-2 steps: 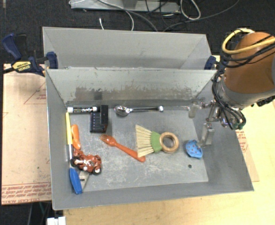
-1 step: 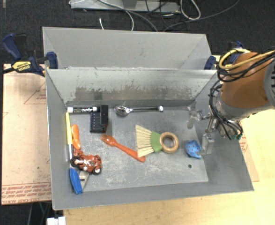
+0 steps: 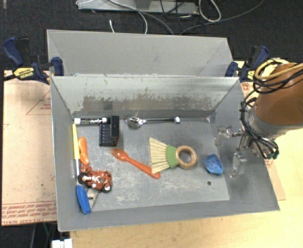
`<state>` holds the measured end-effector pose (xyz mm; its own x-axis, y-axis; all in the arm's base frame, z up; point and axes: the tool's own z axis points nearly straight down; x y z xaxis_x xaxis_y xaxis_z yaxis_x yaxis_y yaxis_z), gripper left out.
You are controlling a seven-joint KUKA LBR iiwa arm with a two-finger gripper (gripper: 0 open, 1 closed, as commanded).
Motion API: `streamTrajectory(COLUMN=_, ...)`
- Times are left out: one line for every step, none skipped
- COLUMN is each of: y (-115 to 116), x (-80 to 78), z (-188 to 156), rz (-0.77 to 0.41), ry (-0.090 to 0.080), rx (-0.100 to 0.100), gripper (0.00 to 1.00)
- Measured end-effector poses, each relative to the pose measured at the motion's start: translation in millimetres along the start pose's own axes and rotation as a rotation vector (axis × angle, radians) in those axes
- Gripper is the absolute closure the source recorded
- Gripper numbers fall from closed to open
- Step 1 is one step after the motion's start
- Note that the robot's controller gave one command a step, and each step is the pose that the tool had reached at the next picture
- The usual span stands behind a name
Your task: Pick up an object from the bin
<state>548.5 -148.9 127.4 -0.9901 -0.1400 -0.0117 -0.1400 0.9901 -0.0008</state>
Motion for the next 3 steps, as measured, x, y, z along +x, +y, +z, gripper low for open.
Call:
streamTrajectory(y=-1.0, x=-2.2, z=25.4, rz=-0.021, ry=0.009, rx=-0.003, gripper=0.00)
streamTrajectory(y=-4.4, x=-3.6, z=58.6, rz=0.031, ry=-0.003, rx=0.001, gripper=0.00)
streamTrajectory(y=1.0, x=-2.8, z=57.1, rz=-0.092, ry=0.000, rx=0.000, gripper=1.00)
